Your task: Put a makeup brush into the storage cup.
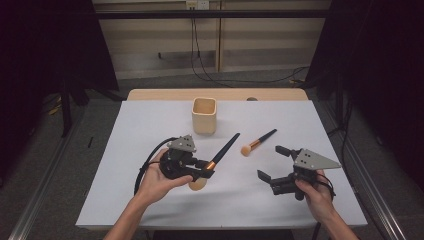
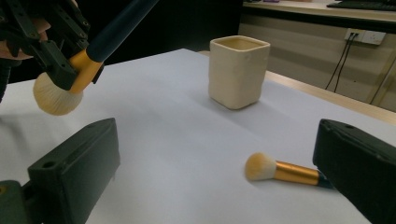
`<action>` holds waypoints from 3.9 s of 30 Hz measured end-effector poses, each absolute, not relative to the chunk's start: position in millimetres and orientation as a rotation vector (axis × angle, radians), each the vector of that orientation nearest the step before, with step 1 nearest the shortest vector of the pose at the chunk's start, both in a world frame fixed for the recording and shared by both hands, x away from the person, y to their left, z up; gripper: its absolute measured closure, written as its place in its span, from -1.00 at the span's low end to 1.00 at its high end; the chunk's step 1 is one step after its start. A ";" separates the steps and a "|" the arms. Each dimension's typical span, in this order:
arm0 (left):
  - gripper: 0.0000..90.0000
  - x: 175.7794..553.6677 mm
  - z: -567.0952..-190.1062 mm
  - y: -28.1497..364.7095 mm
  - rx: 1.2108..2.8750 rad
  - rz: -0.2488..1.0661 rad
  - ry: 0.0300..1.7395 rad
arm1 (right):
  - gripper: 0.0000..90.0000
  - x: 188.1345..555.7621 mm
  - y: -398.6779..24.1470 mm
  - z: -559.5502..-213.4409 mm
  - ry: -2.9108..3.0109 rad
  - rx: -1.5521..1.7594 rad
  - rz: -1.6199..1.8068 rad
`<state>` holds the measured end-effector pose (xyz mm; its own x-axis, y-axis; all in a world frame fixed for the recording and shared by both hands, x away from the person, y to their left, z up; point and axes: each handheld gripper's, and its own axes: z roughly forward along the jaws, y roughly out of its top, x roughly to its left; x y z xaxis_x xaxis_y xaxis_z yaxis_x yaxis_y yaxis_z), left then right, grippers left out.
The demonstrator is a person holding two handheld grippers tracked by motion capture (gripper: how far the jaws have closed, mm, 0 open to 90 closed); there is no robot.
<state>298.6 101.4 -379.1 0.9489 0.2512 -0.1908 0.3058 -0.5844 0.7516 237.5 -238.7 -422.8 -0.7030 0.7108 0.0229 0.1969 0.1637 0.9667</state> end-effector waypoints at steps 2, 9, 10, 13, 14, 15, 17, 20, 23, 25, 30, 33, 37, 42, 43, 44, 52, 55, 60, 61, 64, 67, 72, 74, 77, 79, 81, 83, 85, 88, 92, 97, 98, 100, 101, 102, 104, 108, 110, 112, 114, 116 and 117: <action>0.48 298.3 -377.2 100.2 2.232 -0.085 0.384 | -1.00 241.3 -233.7 -422.4 2.034 0.851 1.593; 0.48 297.5 -375.6 98.5 2.298 -0.085 0.356 | -1.00 244.1 -219.6 -419.4 2.180 0.817 1.547; 0.48 297.1 -376.0 98.7 2.316 -0.082 0.354 | -1.00 244.2 -218.5 -419.4 2.204 0.814 1.540; 0.48 296.0 -376.7 99.1 2.368 -0.090 0.341 | -0.99 245.0 -214.9 -419.3 2.284 0.787 1.514; 0.48 295.5 -376.3 98.9 2.385 -0.089 0.334 | -0.99 245.5 -214.1 -419.0 2.306 0.778 1.512; 0.48 295.0 -375.9 98.7 2.387 -0.092 0.333 | -0.99 246.2 -213.3 -418.2 2.320 0.765 1.508; 0.48 295.0 -373.0 98.6 2.395 -0.097 0.318 | -0.99 247.3 -211.9 -416.6 2.334 0.739 1.497; 0.48 294.5 -369.3 97.6 2.404 -0.095 0.305 | -0.99 249.2 -209.9 -413.1 2.371 0.716 1.499; 0.48 294.3 -366.8 95.8 2.426 -0.090 0.284 | -0.96 250.6 -206.8 -409.8 2.404 0.712 1.460; 0.48 293.8 -366.1 94.1 2.441 -0.093 0.275 | -0.98 251.3 -205.9 -407.2 2.409 0.695 1.457; 0.48 293.3 -367.3 90.0 2.464 -0.110 0.267 | -0.97 252.8 -204.7 -402.4 2.461 0.656 1.437; 0.48 292.9 -368.3 88.7 2.477 -0.118 0.264 | -0.97 253.9 -203.5 -400.0 2.487 0.640 1.400; 0.48 292.1 -368.3 87.6 2.496 -0.126 0.252 | -0.96 256.8 -202.8 -397.7 2.526 0.632 1.381; 0.48 292.4 -368.8 87.7 2.511 -0.128 0.247 | -0.97 262.6 -202.7 -394.9 2.585 0.643 1.334; 0.48 292.0 -369.0 87.6 2.515 -0.119 0.249 | -0.97 262.9 -202.3 -394.4 2.588 0.635 1.329; 0.48 291.5 -369.5 87.4 2.520 -0.121 0.249 | -0.96 263.2 -202.1 -394.0 2.592 0.629 1.326; 0.48 290.0 -373.1 83.7 2.559 -0.149 0.229 | -0.94 268.1 -197.0 -389.0 2.663 0.579 1.252; 0.48 289.7 -374.0 82.8 2.567 -0.152 0.226 | -0.95 270.8 -195.9 -387.6 2.702 0.572 1.209; 0.48 289.0 -374.2 81.6 2.593 -0.163 0.206 | -0.94 276.6 -197.1 -386.9 2.745 0.575 1.151; 0.48 289.0 -374.2 81.4 2.596 -0.162 0.203 | -0.94 278.1 -197.5 -386.7 2.753 0.577 1.141; 0.48 289.1 -373.8 80.9 2.609 -0.169 0.194 | -0.94 280.8 -197.9 -386.1 2.775 0.579 1.107; 0.48 288.9 -374.1 80.0 2.623 -0.174 0.180 | -0.94 282.6 -197.0 -384.5 2.802 0.564 1.089; 0.48 287.4 -375.6 77.8 2.632 -0.189 0.169 | -0.94 286.0 -195.5 -381.2 2.831 0.556 1.056; 0.48 286.8 -376.4 76.4 2.635 -0.197 0.165 | -0.93 286.9 -194.5 -381.0 2.839 0.552 1.043; 0.48 286.0 -377.4 74.2 2.650 -0.208 0.149 | -0.93 288.4 -191.6 -379.7 2.866 0.520 1.014; 0.48 285.4 -377.9 73.0 2.656 -0.212 0.139 | -0.92 289.0 -188.5 -378.5 2.888 0.498 0.983; 0.48 284.5 -378.4 72.0 2.655 -0.215 0.137 | -0.92 289.4 -185.3 -378.4 2.900 0.481 0.964; 0.48 284.4 -378.8 71.2 2.657 -0.214 0.126 | -0.91 289.6 -182.0 -378.9 2.918 0.463 0.940; 0.48 284.3 -379.0 70.6 2.664 -0.220 0.118 | -0.91 290.1 -179.0 -379.7 2.930 0.444 0.920; 0.48 283.4 -380.1 69.0 2.670 -0.224 0.112 | -0.89 290.2 -173.8 -380.2 2.953 0.400 0.887; 0.48 282.1 -381.4 67.8 2.674 -0.222 0.107 | -0.89 291.0 -166.9 -380.3 2.981 0.344 0.862; 0.48 281.8 -381.6 67.6 2.679 -0.229 0.102 | -0.89 291.0 -160.5 -381.4 3.011 0.308 0.835; 0.48 281.5 -381.9 67.4 2.678 -0.228 0.103 | -0.89 291.0 -159.3 -381.6 3.013 0.298 0.836; 0.48 281.0 -382.5 67.0 2.671 -0.230 0.113 | -0.89 291.6 -156.9 -382.0 3.022 0.277 0.830; 0.48 281.6 -382.4 66.9 2.681 -0.233 0.099 | -0.89 291.3 -155.6 -381.9 3.023 0.286 0.822; 0.48 281.7 -382.5 66.8 2.683 -0.233 0.095 | -0.88 291.9 -153.9 -382.2 3.026 0.270 0.822; 0.48 280.3 -383.5 66.1 2.669 -0.234 0.121 | -0.89 291.6 -151.6 -382.4 3.035 0.262 0.814; 0.48 280.4 -383.5 65.2 2.673 -0.234 0.107 | -0.88 290.9 -144.8 -384.1 3.044 0.237 0.788; 0.48 281.5 -382.9 65.0 2.687 -0.232 0.075 | -0.87 290.4 -142.1 -385.2 3.051 0.225 0.783; 0.48 281.2 -383.1 64.8 2.685 -0.229 0.078 | -0.86 290.3 -139.4 -386.2 3.050 0.228 0.785; 0.48 280.3 -383.5 64.4 2.678 -0.228 0.094 | -0.85 290.9 -137.3 -386.9 3.049 0.218 0.780; 0.48 280.2 -383.6 64.2 2.677 -0.229 0.094 | -0.85 290.6 -134.8 -387.7 3.050 0.220 0.779; 0.48 280.4 -383.5 64.0 2.680 -0.233 0.091 | -0.84 290.5 -133.4 -388.3 3.052 0.213 0.779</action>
<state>280.4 64.0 -383.5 0.9836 0.0264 -0.1786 0.1017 -0.8981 0.4278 290.5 -133.4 -388.3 -0.9908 0.1265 0.0485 0.1342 0.8692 0.4760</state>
